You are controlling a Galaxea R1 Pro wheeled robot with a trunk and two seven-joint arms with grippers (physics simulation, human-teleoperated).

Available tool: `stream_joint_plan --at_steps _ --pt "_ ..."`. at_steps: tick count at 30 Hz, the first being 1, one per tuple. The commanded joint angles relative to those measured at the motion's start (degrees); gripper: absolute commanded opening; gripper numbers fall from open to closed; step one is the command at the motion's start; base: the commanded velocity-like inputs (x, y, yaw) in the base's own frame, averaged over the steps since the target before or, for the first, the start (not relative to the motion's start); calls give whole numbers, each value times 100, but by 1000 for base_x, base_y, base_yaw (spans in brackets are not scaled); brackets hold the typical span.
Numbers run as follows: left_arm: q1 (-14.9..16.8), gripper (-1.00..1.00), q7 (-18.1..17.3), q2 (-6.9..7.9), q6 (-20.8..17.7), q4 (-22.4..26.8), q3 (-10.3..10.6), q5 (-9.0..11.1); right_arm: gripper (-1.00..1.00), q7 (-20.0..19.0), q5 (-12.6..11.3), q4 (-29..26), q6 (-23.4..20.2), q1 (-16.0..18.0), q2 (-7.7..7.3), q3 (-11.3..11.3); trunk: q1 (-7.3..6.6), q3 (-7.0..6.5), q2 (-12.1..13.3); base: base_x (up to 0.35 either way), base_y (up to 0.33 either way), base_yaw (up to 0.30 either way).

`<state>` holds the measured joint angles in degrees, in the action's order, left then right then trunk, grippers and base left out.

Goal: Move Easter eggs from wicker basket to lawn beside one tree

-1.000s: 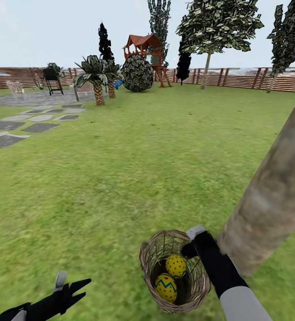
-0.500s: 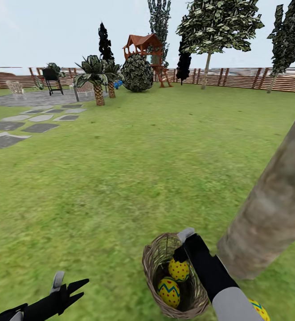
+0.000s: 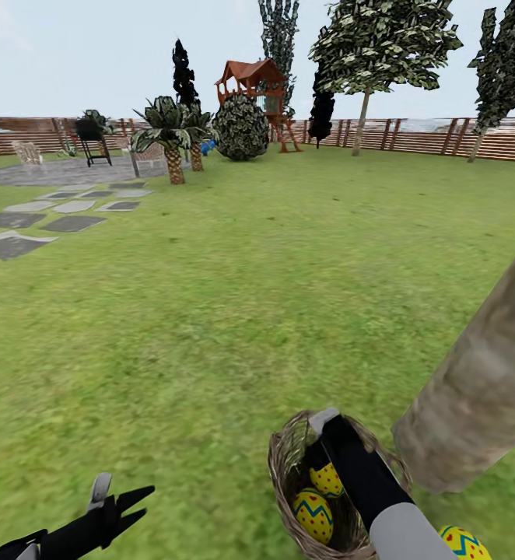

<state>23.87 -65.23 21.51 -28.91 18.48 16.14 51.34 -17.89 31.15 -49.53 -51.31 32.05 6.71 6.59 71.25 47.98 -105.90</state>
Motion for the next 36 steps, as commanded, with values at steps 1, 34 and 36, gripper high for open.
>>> stream_joint_plan --at_steps 1,34,36 --pt "4 100 -54 4 -53 1 35 48 100 -48 53 25 -20 3 -3 -1 -1 5 -2 1 4 0" --pt "4 100 -170 2 -53 6 36 42 100 -45 -746 1163 101 651 -56 -816 724 597 -1326 0 0 0" --pt "4 100 -173 2 -53 6 37 42 100 -5 -785 1212 102 694 -55 -928 768 633 -1406 0 0 0"
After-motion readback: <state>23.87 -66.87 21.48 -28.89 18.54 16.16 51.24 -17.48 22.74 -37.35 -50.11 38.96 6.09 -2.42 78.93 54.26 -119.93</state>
